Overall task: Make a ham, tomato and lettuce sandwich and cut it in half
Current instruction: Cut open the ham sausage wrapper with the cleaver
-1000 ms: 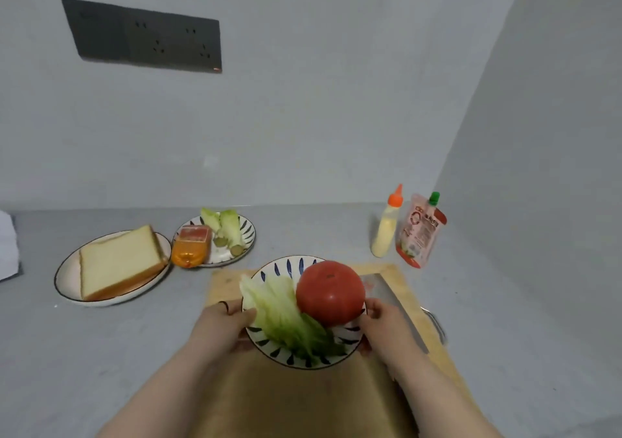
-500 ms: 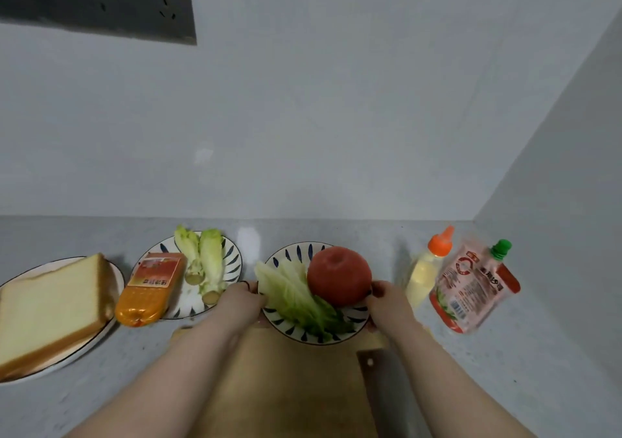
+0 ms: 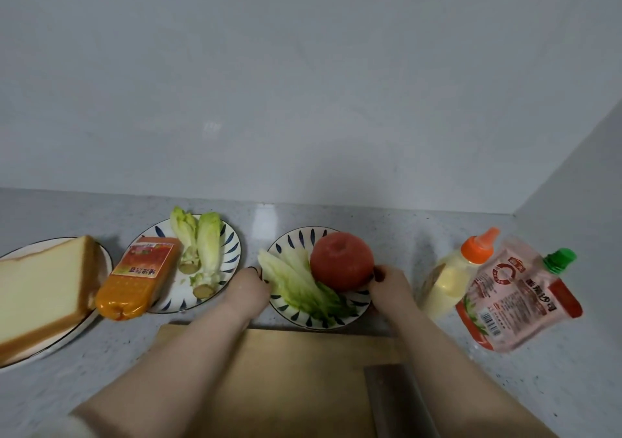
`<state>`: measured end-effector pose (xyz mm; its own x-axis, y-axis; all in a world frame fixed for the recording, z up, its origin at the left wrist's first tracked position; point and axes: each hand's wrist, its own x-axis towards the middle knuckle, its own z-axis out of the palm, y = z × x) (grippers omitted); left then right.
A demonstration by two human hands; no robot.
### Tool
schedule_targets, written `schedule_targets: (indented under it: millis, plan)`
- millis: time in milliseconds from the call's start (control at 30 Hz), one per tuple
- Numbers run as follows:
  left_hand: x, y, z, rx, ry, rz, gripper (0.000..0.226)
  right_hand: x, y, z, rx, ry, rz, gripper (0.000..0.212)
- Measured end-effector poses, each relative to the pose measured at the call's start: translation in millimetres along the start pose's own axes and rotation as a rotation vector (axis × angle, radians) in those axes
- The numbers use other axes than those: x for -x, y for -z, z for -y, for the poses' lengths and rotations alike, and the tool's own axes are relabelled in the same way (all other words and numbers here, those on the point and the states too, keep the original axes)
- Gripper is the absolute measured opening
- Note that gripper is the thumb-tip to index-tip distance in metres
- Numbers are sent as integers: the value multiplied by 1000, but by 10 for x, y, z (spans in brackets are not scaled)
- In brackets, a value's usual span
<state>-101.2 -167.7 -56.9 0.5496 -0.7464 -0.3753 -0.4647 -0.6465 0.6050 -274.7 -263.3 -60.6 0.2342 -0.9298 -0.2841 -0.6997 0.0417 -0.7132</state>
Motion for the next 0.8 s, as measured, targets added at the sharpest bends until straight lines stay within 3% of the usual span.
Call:
schedule_targets:
  millis: [467,600,800]
  plan:
    - [-49,-9,134,11,-45,25,36,-61,-41,-34,84,25,-2,32]
    - [-5,9,163,-26,-87,24,14,-53,-48,-42,135,34,-17,31]
    - [149,135,265,113,-77,-131,38,94,77,-57,188,21,-72,34]
